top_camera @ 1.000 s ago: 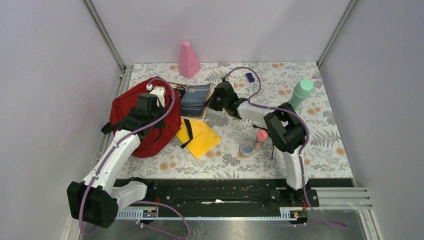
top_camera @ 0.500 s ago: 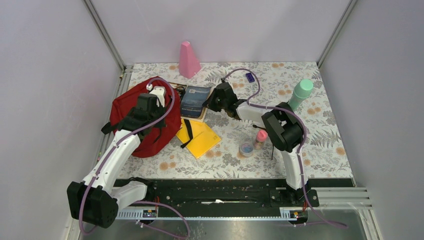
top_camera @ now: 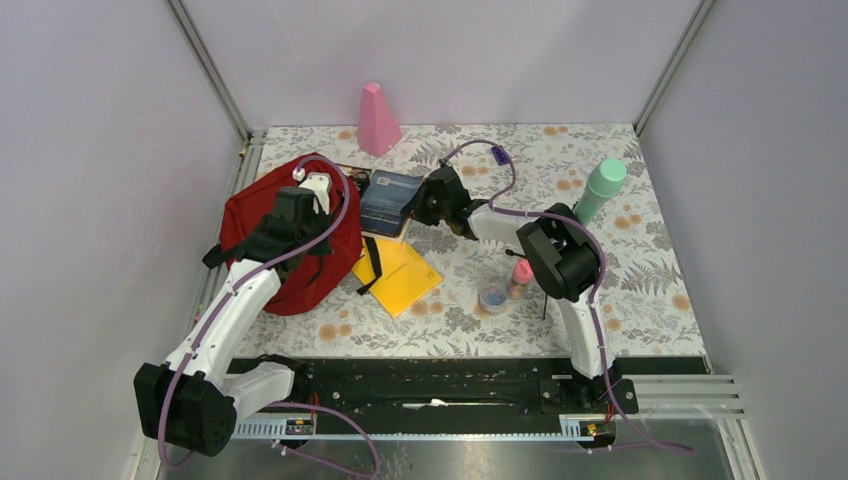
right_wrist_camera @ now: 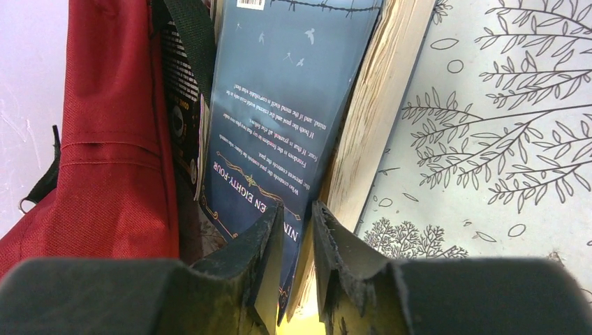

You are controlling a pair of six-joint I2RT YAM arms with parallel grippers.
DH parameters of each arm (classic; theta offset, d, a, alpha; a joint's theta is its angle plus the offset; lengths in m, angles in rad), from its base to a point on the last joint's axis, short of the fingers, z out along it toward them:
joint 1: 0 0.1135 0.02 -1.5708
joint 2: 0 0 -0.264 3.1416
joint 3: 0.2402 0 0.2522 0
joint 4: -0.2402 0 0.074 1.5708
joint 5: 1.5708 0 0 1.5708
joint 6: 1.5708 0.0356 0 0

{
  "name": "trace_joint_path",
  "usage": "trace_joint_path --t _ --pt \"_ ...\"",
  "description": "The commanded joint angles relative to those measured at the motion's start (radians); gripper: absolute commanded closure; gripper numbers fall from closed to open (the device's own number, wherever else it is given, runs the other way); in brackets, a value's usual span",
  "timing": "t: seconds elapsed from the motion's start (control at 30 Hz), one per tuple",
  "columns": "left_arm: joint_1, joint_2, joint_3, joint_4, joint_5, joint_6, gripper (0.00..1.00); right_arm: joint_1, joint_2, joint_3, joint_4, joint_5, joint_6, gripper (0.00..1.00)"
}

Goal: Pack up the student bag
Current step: Pick up the book from the center of the board.

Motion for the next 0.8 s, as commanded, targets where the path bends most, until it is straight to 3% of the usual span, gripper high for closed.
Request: trace_joint_path --t 0.0,0.23,0.6,0.77 --pt "0.002 -0.025 0.002 0.075 0.02 -0.013 1.0 0.028 0.014 0.042 0.044 -0.017 0.023 0.71" --pt "0.002 -0.023 0.002 0.075 0.015 -0.013 1.0 0.038 0.03 0.031 0.142 -0.014 0.066 0.7" --pt "0.002 -0.024 0.002 0.075 0.019 -0.014 1.0 0.071 0.052 0.079 -0.03 0.106 0.119 0.65" --pt "0.002 -0.024 0.003 0.075 0.017 -0.013 1.0 0.09 0.041 0.057 -0.029 0.131 0.144 0.63"
